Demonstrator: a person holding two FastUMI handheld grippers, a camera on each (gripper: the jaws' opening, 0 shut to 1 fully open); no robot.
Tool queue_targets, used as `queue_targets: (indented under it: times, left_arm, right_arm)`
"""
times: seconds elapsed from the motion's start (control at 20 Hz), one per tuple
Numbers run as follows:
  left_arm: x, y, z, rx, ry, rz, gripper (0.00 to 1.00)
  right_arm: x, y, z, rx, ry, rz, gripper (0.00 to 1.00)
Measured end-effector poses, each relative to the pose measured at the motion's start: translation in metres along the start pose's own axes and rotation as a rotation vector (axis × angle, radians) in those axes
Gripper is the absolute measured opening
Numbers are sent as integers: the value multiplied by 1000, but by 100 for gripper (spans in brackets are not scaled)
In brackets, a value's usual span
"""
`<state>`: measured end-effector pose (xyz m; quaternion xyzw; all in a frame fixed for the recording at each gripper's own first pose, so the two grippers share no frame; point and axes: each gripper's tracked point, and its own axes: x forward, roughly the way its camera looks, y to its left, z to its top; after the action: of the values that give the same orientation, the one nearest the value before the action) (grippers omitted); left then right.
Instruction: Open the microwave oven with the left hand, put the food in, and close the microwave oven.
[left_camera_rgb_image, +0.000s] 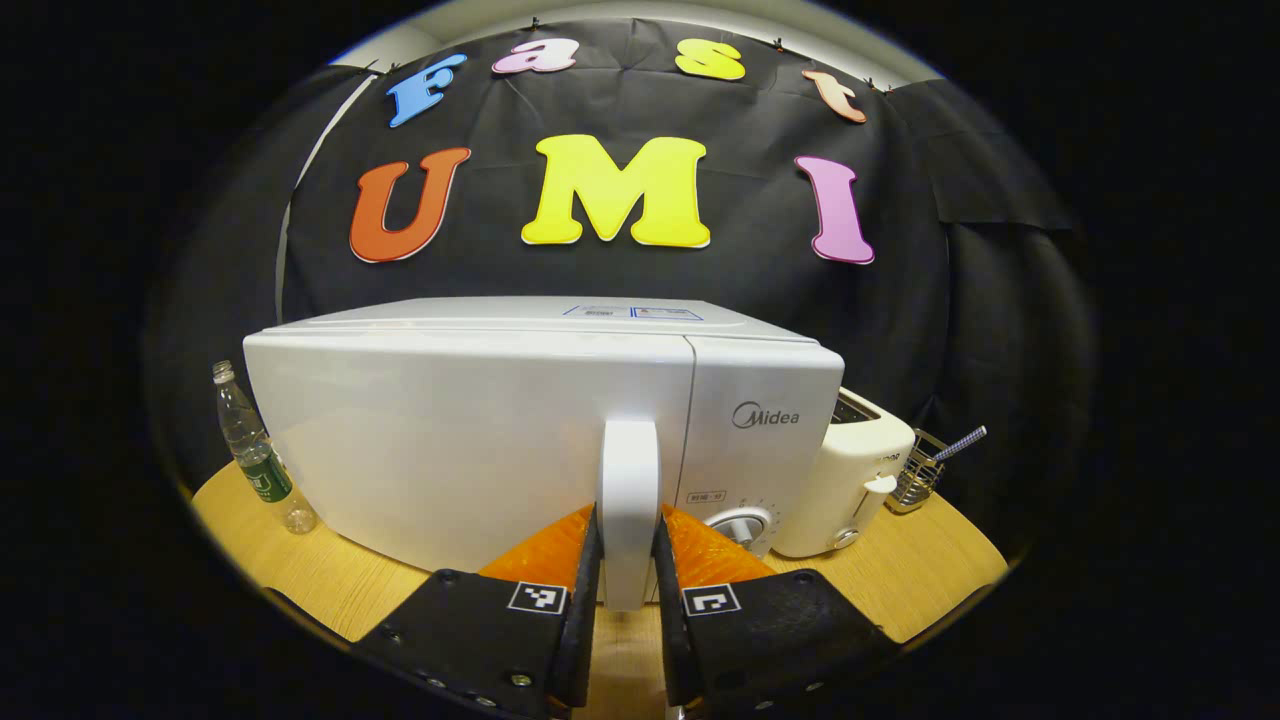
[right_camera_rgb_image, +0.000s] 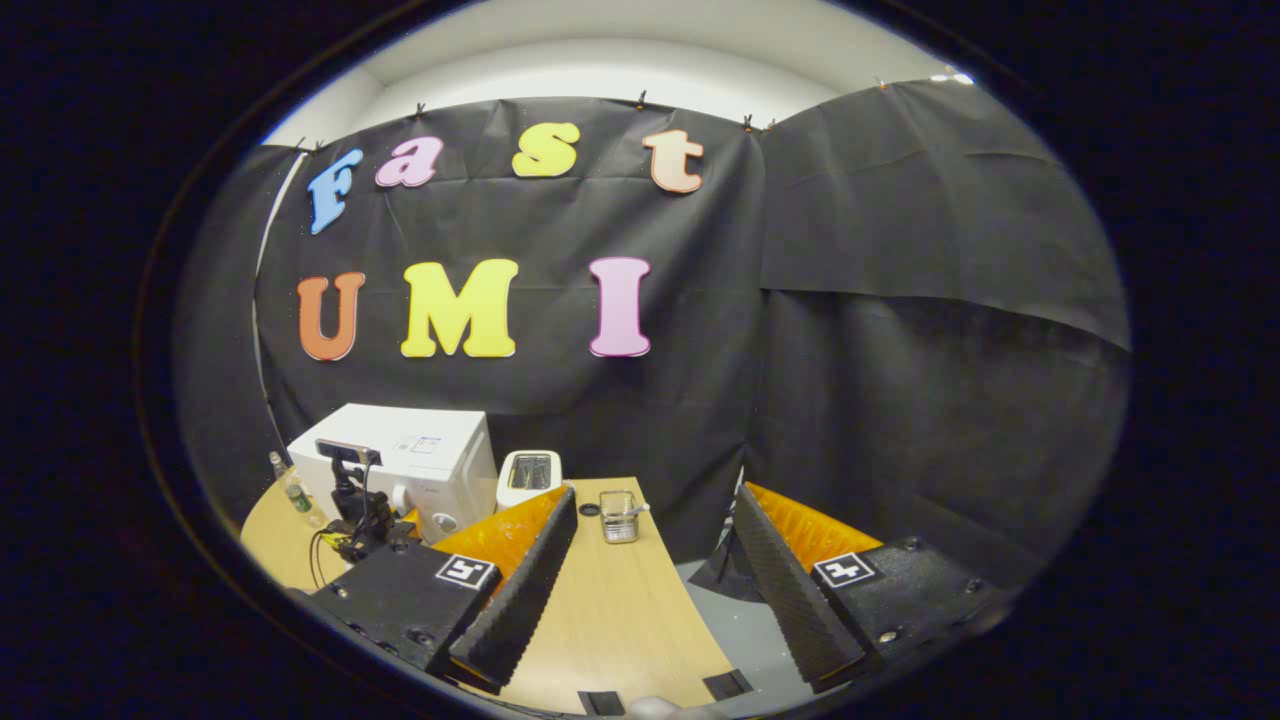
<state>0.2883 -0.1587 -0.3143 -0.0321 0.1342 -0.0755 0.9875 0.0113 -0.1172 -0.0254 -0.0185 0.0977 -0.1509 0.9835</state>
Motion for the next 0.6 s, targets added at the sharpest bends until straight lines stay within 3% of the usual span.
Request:
queue_targets:
  times: [0.05,0.2,0.3,0.35,0.55,0.6]
  left_arm:
    - [0,1,3,18,-7,12,22]
    - [0,3,3,39,-17,21,11]
    - [0,0,1,40,-12,13,11]
    - [0,2,1,44,-13,11,12]
    - [-1,0,1,34,0,-20,11]
    - [-2,1,0,30,6,-28,11]
  right_arm:
    - [1,0,0,2,3,-1,100]
    - [1,5,-2,-9,10,8,100]
    - [1,6,0,-16,6,12,100]
    - [1,6,0,-19,7,14,91]
    - [0,9,0,-17,10,28,92]
    - [1,10,1,-19,8,32,100]
